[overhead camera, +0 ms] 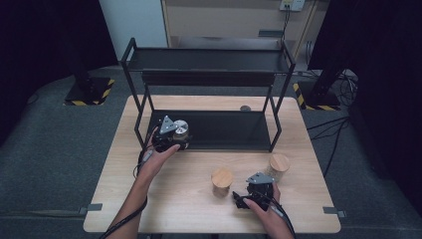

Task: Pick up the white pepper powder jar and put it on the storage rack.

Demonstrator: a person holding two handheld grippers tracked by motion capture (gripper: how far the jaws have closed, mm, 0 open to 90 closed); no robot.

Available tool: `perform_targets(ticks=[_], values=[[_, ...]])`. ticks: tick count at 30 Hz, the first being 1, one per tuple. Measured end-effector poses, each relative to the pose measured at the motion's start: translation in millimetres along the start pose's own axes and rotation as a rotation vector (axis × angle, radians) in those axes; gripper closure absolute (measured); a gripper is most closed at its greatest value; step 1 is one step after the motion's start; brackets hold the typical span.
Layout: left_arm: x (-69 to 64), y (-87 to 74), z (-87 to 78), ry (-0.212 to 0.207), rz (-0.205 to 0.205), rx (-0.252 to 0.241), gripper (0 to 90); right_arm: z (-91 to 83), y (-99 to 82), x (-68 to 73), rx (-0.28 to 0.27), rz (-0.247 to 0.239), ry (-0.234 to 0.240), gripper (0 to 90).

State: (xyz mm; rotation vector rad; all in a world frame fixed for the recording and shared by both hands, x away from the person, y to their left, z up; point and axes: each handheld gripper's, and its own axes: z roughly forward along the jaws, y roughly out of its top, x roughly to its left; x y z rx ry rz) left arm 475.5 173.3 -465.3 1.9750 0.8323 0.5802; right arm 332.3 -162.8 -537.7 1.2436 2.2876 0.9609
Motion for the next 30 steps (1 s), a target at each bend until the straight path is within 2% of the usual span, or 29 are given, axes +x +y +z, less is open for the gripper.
perform_targets(ticks=[5,14,23,30], values=[[3.5,5.3,8.2,0.002,0.001,-0.002,29.8,0.0,0.0,0.0,0.000,0.000,0.001,2.4],[10.6,7.9,23.8,0.003,0.014,0.023,29.8,0.1,0.0,0.2,0.000,0.000,0.002,2.2],[14.1,12.3,35.3,0.008,-0.001,0.010,29.8,0.1,0.0,0.1,0.000,0.000,0.002,2.1],[17.2,17.9,45.0,0.004,0.004,0.009,29.7,0.2,0.0,0.1,0.000,0.000,0.003,2.1]])
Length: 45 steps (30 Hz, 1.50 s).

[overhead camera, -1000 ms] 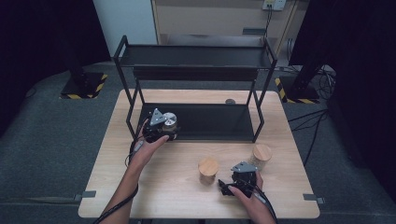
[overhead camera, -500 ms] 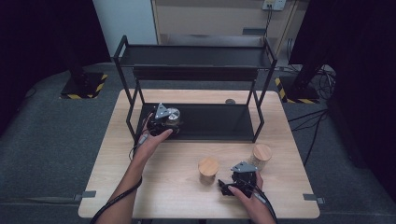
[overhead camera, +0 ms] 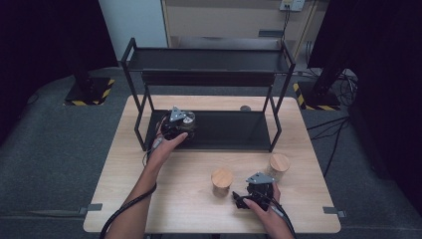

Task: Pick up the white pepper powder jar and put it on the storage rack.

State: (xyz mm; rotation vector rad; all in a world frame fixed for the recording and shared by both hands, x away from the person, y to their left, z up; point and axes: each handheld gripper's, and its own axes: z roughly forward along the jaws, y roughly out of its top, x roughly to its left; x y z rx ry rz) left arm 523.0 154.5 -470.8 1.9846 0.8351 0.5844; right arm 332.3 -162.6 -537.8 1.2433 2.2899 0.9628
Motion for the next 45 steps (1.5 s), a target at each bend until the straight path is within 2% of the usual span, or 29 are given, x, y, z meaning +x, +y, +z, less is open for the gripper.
perform_targets(ticks=[8,17,23,26,31,36,45], values=[[4.3,-1.0,10.1,0.010,-0.016,0.011,29.8,0.1,0.0,-0.1,0.000,-0.002,0.001,1.9],[5.5,-5.2,20.3,0.005,-0.013,0.025,29.8,0.0,0.0,0.0,0.001,0.000,0.002,1.9],[8.7,-9.7,23.4,0.008,-0.037,0.041,29.8,0.0,0.0,0.0,0.001,0.001,0.002,1.9],[10.1,-9.6,23.7,0.015,-0.051,0.033,29.8,0.0,0.0,-0.1,0.000,-0.001,0.002,1.9],[9.4,-9.3,27.1,0.024,-0.038,0.047,29.8,0.0,0.0,0.0,0.001,0.001,0.002,1.9],[12.6,-14.5,31.3,0.031,-0.069,0.051,29.8,0.0,0.0,0.1,0.001,0.001,0.002,2.0],[13.9,-17.3,34.9,0.026,-0.089,0.048,29.7,0.0,0.0,0.0,0.001,0.000,0.002,1.9]])
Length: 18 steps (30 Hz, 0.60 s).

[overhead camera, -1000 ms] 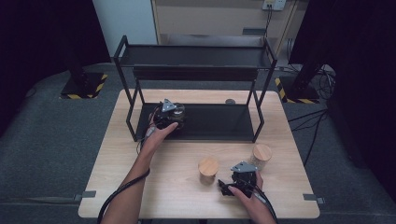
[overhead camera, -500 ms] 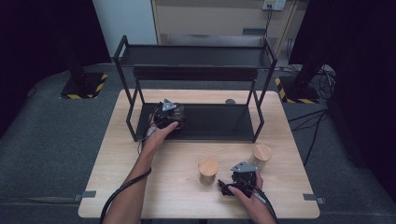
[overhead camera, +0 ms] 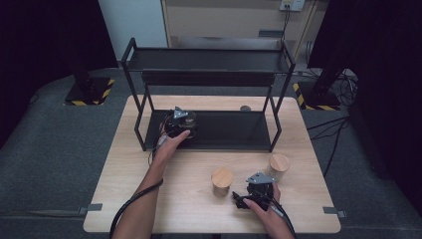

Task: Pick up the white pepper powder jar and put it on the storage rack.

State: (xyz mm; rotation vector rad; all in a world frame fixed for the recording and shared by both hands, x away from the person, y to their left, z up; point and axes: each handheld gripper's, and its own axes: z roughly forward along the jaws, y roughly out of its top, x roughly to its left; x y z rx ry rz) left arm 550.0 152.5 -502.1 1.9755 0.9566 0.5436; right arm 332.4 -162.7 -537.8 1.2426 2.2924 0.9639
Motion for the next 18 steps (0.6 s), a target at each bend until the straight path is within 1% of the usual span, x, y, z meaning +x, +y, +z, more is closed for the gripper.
perform_targets(ticks=[2,7,13,17,18], values=[[0.9,-1.4,0.6,-0.008,-0.024,-0.005,29.7,0.0,0.0,0.1,0.000,0.001,0.000,1.9],[1.0,-2.1,0.7,-0.007,-0.024,-0.007,29.6,0.0,0.0,0.0,0.000,0.000,0.000,1.9],[1.3,-3.4,1.1,-0.010,-0.039,-0.014,29.2,0.0,0.0,0.0,0.000,0.000,-0.001,1.9],[1.4,-3.8,1.7,-0.011,-0.046,-0.011,28.8,0.0,0.0,-0.1,0.000,-0.002,-0.001,1.9],[1.9,-3.7,1.8,-0.011,-0.043,-0.007,28.5,0.0,0.0,-0.1,0.000,-0.002,-0.001,1.9]])
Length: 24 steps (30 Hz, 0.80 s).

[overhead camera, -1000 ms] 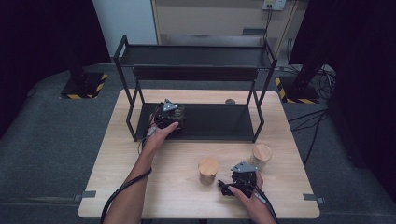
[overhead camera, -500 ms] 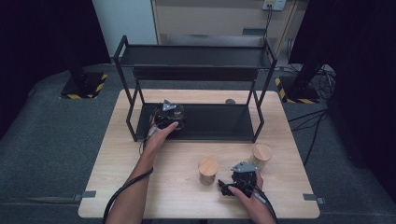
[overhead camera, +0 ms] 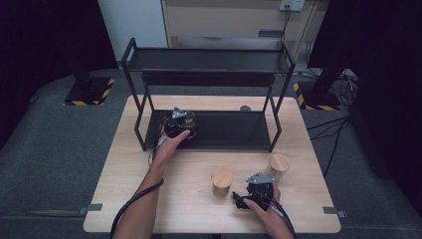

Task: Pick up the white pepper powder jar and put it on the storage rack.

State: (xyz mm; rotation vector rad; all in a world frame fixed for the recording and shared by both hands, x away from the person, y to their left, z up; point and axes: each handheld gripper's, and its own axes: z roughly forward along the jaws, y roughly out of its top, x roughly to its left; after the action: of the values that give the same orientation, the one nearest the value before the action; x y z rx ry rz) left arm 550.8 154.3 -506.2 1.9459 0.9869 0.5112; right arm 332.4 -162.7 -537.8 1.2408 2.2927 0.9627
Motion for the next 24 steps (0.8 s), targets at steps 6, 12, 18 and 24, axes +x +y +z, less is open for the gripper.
perform_targets(ticks=[6,12,18,24], values=[[-0.2,0.3,-0.8,-0.004,0.002,0.015,15.3,0.0,0.0,0.0,0.000,0.000,0.000,1.9],[-1.7,2.2,-9.0,0.013,-0.007,0.010,7.3,0.0,0.0,0.1,0.000,0.003,0.001,1.9],[-4.0,1.9,-18.7,0.039,0.001,0.014,6.1,0.0,0.0,0.1,0.001,0.002,0.000,1.9],[-11.2,0.0,-28.9,0.047,0.013,-0.001,5.8,0.0,0.0,0.2,0.000,0.003,0.000,1.9]])
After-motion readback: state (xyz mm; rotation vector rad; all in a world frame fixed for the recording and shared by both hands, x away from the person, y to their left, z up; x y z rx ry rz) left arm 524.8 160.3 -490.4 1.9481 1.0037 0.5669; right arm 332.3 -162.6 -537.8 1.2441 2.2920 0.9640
